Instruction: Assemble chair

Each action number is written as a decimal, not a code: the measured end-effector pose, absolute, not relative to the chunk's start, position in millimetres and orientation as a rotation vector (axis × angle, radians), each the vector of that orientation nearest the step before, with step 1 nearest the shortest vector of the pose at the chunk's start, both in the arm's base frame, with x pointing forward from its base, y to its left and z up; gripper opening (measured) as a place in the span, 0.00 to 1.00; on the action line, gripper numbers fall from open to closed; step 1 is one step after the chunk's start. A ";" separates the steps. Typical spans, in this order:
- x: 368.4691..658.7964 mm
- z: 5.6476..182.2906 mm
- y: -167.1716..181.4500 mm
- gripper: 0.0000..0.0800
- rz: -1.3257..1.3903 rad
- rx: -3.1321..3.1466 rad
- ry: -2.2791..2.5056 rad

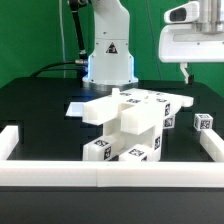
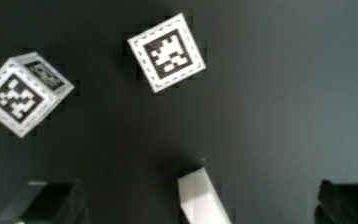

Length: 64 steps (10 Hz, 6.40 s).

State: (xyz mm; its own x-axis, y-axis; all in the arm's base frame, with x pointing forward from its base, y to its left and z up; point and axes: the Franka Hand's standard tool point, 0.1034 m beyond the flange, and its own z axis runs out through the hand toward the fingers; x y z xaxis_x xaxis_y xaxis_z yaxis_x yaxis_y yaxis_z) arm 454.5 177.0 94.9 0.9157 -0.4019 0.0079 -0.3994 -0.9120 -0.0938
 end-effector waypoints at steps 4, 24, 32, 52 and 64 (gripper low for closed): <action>455.2 93.6 174.1 0.81 -0.067 -2.990 0.597; 426.3 18.4 187.8 0.81 0.041 -3.096 0.546; 422.5 10.9 183.9 0.79 0.059 -3.107 0.549; 454.5 129.9 133.9 0.36 0.119 -2.990 0.565; 533.9 140.1 77.8 0.36 0.009 -3.041 0.291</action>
Offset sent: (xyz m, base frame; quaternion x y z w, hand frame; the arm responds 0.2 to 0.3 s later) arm -0.0085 -0.0023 -0.0029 0.0411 0.0087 -0.0224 0.9989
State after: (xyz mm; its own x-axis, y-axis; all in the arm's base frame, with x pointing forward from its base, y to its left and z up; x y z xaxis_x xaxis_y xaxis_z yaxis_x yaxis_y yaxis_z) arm 533.9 77.8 140.1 0.9819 -0.1890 -0.0139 -0.1895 -0.9781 -0.0857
